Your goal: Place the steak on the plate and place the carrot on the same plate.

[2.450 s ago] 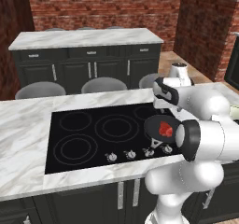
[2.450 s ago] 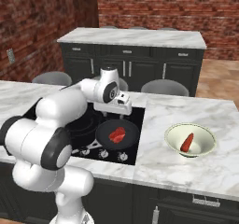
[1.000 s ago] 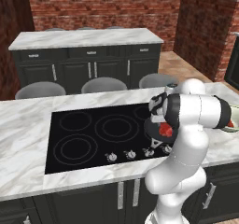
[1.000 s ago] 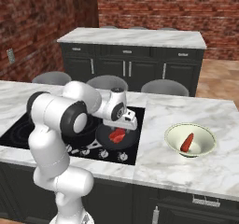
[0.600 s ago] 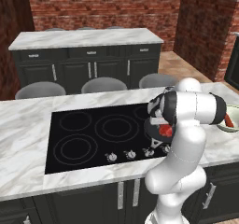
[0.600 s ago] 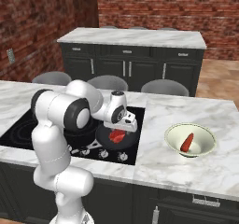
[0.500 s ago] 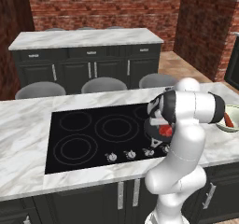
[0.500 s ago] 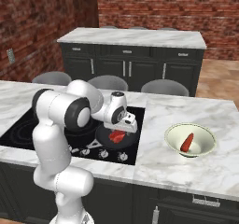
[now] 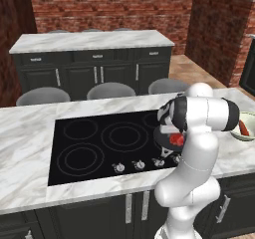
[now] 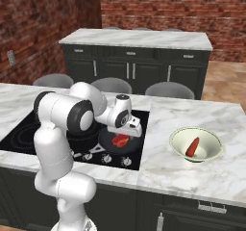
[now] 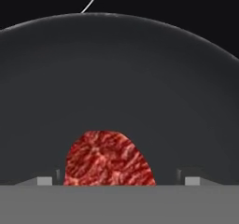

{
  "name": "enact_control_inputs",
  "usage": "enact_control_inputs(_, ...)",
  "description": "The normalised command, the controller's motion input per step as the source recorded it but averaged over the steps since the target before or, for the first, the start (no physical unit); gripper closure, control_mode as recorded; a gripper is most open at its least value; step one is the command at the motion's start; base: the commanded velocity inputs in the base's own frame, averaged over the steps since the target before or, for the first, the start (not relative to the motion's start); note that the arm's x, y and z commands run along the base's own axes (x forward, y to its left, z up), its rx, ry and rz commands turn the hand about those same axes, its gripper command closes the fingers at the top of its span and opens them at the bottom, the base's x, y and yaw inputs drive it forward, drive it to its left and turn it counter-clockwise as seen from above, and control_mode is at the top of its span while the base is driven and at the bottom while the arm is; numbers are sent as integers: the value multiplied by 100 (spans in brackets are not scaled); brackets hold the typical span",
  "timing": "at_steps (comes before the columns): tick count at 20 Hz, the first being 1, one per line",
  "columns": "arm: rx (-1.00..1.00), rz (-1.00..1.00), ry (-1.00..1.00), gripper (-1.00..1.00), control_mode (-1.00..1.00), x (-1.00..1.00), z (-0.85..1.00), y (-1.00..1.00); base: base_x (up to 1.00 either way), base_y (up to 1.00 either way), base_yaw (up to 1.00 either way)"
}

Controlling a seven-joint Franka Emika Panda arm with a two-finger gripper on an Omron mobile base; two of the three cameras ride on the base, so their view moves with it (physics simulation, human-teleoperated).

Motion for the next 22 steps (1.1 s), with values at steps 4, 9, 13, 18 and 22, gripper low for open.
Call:
enact_control_inputs(4,0,0,1,100,-100,0,0,0,0,0,0)
enact_control_inputs(9,0,-5,12,100,-100,-10,52,0,0,0,0)
enact_control_inputs(13,0,-6,29,100,-100,-25,99,4,0,0,0)
enact_control_inputs(18,0,-5,24,100,-100,-63,97,3,0,0,0)
enact_control_inputs(22,0,-3,10,100,-100,-100,59,3,0,0,0)
